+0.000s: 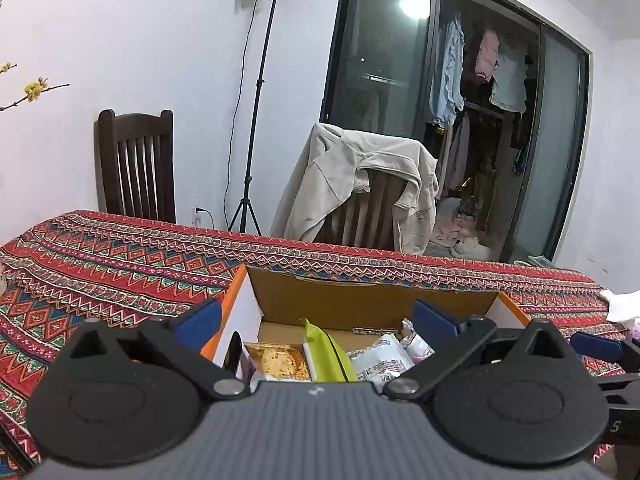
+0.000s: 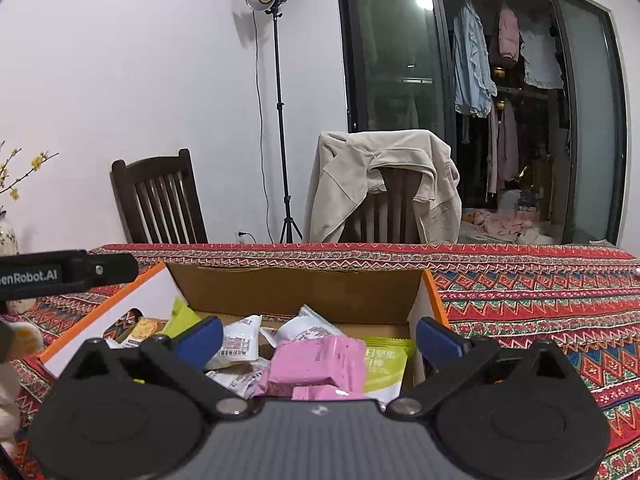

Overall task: Organize snacks
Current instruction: 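Move both tools back over the snack pile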

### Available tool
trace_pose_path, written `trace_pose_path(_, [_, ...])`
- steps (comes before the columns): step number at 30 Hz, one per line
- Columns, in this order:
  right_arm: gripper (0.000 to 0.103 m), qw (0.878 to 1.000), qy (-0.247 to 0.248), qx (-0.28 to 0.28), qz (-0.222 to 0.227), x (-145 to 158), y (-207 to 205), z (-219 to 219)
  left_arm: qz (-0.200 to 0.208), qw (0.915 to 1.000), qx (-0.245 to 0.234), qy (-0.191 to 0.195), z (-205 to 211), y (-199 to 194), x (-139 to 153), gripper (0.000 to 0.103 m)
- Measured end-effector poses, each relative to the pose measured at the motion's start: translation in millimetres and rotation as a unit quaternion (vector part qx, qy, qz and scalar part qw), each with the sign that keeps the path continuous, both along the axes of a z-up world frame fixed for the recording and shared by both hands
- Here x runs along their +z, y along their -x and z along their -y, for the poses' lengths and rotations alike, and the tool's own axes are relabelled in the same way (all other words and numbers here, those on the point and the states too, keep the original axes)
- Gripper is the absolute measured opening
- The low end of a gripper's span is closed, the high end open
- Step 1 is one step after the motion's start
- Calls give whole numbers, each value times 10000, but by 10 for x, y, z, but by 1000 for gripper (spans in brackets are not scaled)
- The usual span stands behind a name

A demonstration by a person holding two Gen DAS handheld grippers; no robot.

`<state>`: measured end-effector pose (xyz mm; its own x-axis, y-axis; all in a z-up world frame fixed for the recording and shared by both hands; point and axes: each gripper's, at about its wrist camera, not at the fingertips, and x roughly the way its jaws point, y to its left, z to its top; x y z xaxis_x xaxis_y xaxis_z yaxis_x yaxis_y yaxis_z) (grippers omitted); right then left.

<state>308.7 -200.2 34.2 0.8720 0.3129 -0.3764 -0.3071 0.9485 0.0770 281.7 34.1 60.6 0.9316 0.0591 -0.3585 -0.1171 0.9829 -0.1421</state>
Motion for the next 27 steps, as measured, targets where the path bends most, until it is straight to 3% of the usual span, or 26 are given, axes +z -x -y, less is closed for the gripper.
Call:
trace_pose_path(7, [103,10000,38,-75,-27,196,94,10,35,9998,131,137,-1,185,281,103])
trace_pose_path(16, [103,9996,296,-37,-4,424,494,14,-73,9999,58,-83,-21,548,407,103])
trace_pose_path(27, [103,9944,859,336,-520,46,947,-46,-470,9987,71,-157,-181,1025,96,103])
